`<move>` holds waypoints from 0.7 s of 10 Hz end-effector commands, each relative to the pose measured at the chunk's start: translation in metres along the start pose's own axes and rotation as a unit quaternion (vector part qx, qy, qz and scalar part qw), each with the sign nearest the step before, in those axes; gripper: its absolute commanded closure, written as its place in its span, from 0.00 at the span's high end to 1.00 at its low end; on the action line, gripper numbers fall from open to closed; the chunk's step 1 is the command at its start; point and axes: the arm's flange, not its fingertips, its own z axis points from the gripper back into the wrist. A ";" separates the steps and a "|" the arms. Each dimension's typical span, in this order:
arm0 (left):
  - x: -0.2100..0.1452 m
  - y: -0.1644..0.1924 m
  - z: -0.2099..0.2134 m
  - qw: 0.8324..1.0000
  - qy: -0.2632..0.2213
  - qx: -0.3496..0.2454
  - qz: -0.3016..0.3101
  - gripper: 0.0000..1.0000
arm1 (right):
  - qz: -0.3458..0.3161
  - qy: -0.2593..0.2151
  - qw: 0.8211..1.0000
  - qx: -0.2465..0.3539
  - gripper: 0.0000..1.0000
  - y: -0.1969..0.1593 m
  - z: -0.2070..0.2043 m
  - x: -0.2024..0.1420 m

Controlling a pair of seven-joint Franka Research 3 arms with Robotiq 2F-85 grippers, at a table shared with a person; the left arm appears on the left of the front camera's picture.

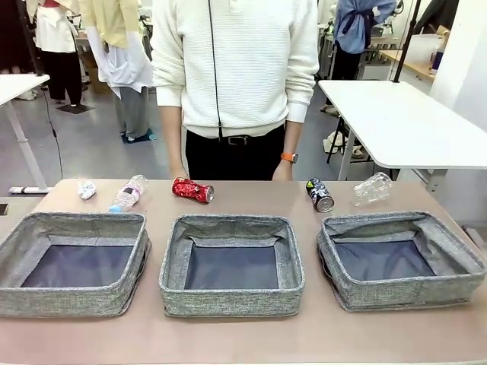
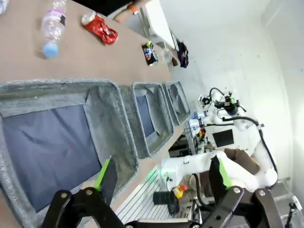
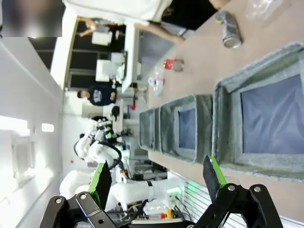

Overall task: Sort the waste into the appropriate baskets.
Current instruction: Pick up the waste item pointed out by the person.

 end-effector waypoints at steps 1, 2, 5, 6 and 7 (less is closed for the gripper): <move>-0.001 -0.002 0.007 1.000 0.001 -0.002 -0.019 1.00 | 0.018 -0.007 1.000 0.008 1.00 0.003 0.007 0.000; -0.001 -0.002 0.007 1.000 0.001 -0.002 -0.019 1.00 | 0.018 -0.007 1.000 0.008 1.00 0.003 0.007 0.000; -0.001 -0.002 0.007 1.000 0.001 -0.002 -0.019 1.00 | 0.018 -0.007 1.000 0.008 1.00 0.003 0.007 0.000; -0.001 -0.002 0.007 1.000 0.001 -0.002 -0.019 1.00 | 0.018 -0.007 1.000 0.008 1.00 0.003 0.007 0.000; -0.001 -0.002 0.007 1.000 0.001 -0.002 -0.019 1.00 | 0.018 -0.007 1.000 0.008 1.00 0.003 0.007 0.000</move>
